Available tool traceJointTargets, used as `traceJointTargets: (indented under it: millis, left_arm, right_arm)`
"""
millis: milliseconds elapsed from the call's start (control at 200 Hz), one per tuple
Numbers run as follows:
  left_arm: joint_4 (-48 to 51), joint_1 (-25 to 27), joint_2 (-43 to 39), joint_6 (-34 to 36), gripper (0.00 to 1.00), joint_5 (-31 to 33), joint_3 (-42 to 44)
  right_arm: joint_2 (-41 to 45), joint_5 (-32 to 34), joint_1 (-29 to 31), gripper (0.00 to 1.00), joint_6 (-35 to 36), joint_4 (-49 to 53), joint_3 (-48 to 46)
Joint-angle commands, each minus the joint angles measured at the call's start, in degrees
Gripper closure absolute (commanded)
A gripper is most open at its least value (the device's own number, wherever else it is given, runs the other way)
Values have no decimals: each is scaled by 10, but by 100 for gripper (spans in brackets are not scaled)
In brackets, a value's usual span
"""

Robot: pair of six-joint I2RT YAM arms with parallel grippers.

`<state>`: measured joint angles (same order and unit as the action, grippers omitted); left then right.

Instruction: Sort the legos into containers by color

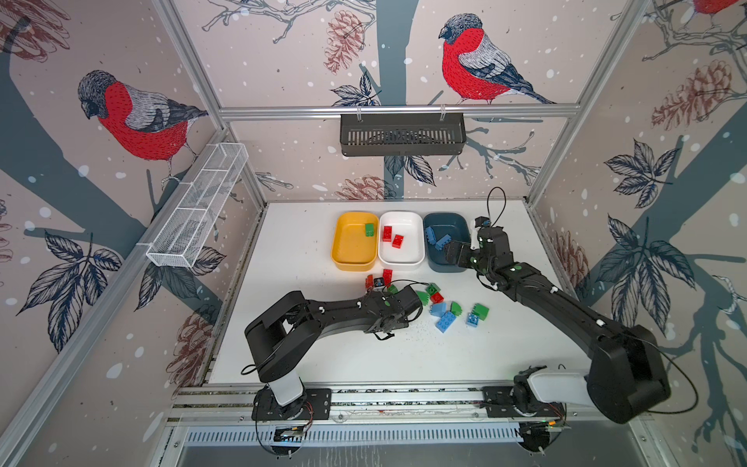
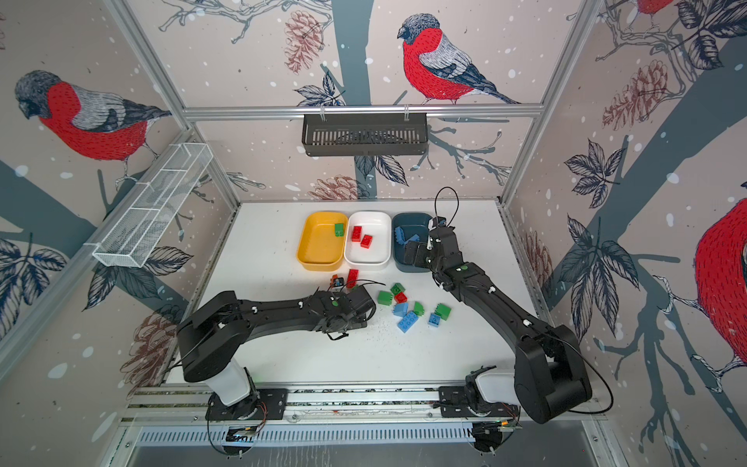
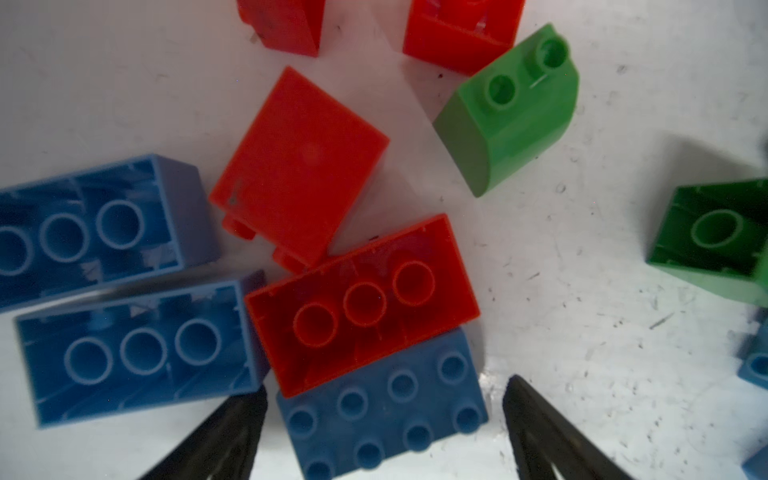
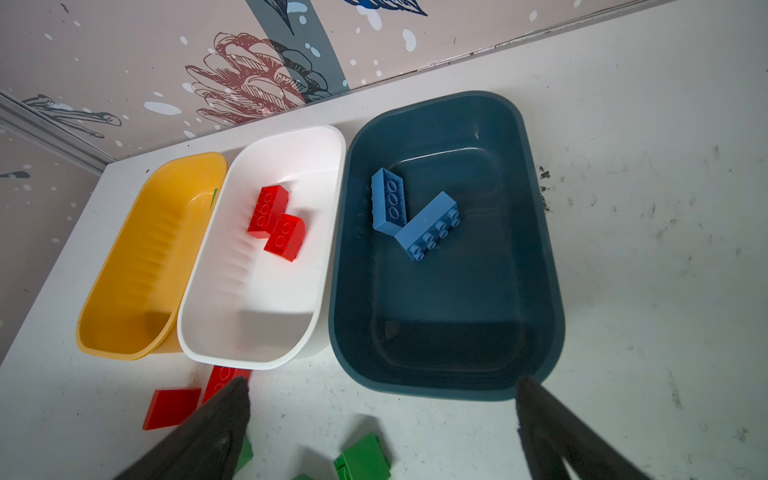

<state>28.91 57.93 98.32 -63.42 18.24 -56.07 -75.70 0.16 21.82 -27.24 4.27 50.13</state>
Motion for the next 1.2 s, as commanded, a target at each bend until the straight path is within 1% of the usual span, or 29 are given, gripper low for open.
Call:
traceJointTargets:
  millis: [0,280,530,805,950,1056,1136,1196]
  left_arm:
    - [10,2,13,12,11,11,-8]
    - [22,0,9,-7,16,20,-3]
    - [3,-12,9,-5,21,0,14]
    - [-2,-10,-5,-3,34,3,20]
    - [-3,-6,-18,-4,36,9,25]
    - [7,1,-23,0,36,21,14]
    - [32,12,-23,10,36,42,-8]
    - [40,24,-22,27,36,56,-48]
  right_arm:
    - [6,-1,1,0,-7,-13,-5]
    - [7,-2,1,1,-10,-15,-16]
    - [12,0,1,0,-9,-15,-19]
    - [15,3,1,1,-8,-14,-23]
    - [18,4,1,1,-7,-13,-26]
    - [20,7,1,1,-6,-12,-29]
    - [20,10,1,1,-5,-8,-29]
    - [24,16,0,1,-6,-6,-30]
